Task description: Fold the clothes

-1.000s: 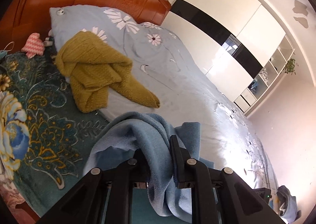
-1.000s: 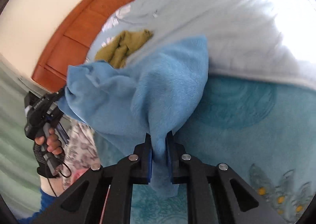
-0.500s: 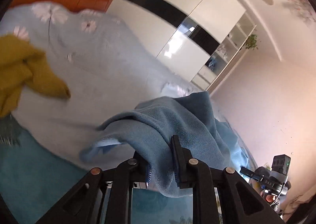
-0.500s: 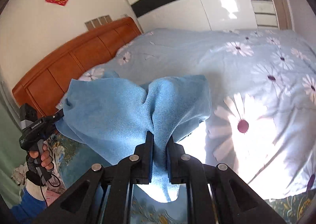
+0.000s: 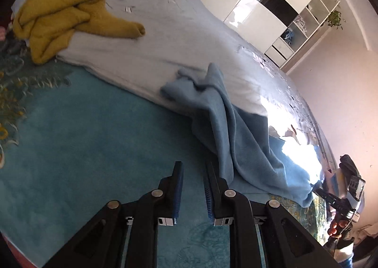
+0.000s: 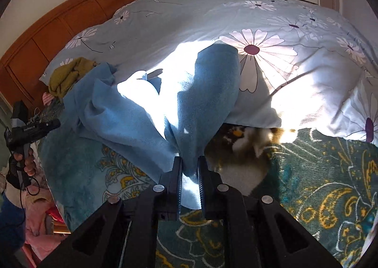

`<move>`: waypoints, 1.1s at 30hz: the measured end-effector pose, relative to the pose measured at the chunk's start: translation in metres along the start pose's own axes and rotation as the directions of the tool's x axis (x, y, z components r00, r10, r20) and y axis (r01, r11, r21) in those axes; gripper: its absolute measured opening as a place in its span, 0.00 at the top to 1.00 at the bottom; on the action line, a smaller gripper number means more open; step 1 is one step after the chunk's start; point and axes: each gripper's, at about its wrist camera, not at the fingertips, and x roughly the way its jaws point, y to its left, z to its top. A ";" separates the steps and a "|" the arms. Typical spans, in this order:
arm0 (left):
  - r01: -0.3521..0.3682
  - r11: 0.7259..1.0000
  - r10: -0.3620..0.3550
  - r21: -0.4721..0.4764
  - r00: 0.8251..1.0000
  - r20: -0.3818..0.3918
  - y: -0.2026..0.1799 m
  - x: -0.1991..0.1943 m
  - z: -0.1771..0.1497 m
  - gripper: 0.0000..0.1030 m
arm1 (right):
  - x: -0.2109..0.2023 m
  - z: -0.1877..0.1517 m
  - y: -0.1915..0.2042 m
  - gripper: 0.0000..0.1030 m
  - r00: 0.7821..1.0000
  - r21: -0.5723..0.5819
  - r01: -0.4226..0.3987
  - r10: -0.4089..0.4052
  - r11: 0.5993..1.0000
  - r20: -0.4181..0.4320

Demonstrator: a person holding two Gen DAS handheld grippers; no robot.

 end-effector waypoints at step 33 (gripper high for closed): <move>-0.044 0.999 0.044 0.029 0.999 -0.009 -0.072 0.065 0.121 0.99 | 0.009 0.109 -0.011 0.90 0.993 0.081 -0.024 0.014 0.996 0.120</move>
